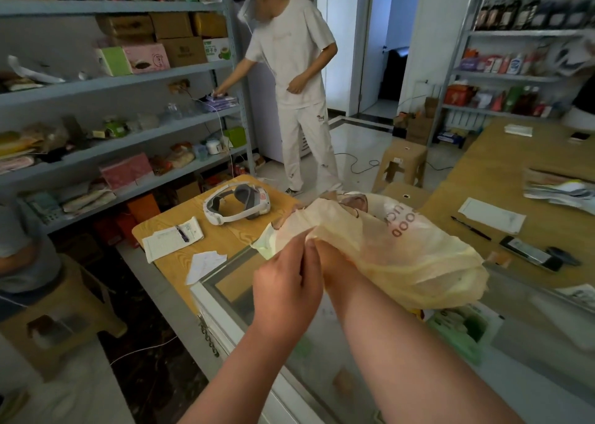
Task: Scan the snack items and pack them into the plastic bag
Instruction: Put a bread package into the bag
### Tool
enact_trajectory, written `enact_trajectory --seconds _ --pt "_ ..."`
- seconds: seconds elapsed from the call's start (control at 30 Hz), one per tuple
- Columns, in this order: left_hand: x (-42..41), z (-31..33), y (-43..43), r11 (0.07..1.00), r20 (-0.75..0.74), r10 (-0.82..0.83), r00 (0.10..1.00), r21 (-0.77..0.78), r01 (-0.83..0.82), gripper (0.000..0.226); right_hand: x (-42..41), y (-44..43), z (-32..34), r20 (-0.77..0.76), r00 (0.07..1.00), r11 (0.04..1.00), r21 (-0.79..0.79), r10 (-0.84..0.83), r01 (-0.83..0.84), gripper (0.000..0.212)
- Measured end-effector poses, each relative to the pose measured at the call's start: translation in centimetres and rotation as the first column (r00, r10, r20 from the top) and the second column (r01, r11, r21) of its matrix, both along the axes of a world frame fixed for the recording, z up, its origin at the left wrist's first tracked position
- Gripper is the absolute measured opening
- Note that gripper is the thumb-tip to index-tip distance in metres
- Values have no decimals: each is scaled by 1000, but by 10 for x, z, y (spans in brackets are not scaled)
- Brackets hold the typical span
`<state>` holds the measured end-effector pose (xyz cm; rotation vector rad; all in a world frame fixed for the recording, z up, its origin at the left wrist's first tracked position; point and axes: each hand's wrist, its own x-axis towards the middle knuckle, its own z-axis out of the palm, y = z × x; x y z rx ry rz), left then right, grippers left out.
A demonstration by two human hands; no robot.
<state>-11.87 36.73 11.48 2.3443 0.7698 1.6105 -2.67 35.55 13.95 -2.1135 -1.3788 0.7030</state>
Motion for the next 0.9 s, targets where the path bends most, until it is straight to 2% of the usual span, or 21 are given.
enact_trajectory --seconds 0.07,0.13,0.17,0.2,0.27,0.3,0.37,0.43,0.5,0.57,0.67,0.73,0.83,0.9 --pt "0 -2 -1 998 13 -8 1000 -54 9 32 12 14 -16 102 993 997 45 54 -58 39" --pt "0 2 -1 992 72 -13 997 -121 21 33 16 13 -17 37 996 996 23 84 -85 40" --pt "2 4 -3 988 112 -13 994 -154 30 32 24 14 -25 -17 997 994 84 70 -68 40" --pt "5 6 -6 980 146 -18 989 -193 46 29 29 9 -25 -78 997 996 88 3 4 40" --pt "12 6 -17 964 180 -62 982 -245 106 18 45 -9 -33 42 972 955 202 -232 220 42" --pt "17 7 -24 958 183 -97 978 -248 141 21 51 -22 -36 96 942 909 311 -322 279 40" --pt "26 4 -40 954 163 -242 956 -142 266 26 57 -53 -42 114 890 802 494 -442 335 35" --pt "37 -7 -56 900 50 -436 899 38 434 24 63 -84 -40 165 808 716 583 -566 383 52" --pt "50 -32 -68 831 -100 -530 842 137 540 23 73 -112 -35 279 708 664 662 -649 348 62" --pt "61 -61 -74 788 -186 -594 783 62 612 27 84 -136 -36 329 691 676 668 -643 311 60" --pt "71 -101 -79 739 -227 -665 712 -64 670 17 88 -170 -53 216 668 621 638 -712 455 50" --pt "78 -119 -79 756 -324 -653 684 -224 615 16 84 -191 -66 190 629 595 605 -754 529 40" --pt "96 -144 -68 776 -455 -617 642 -485 402 26 78 -208 -82 119 642 608 487 -757 627 29" --pt "107 -154 -62 825 -511 -558 654 -424 372 31 72 -211 -90 84 674 631 451 -734 631 27"
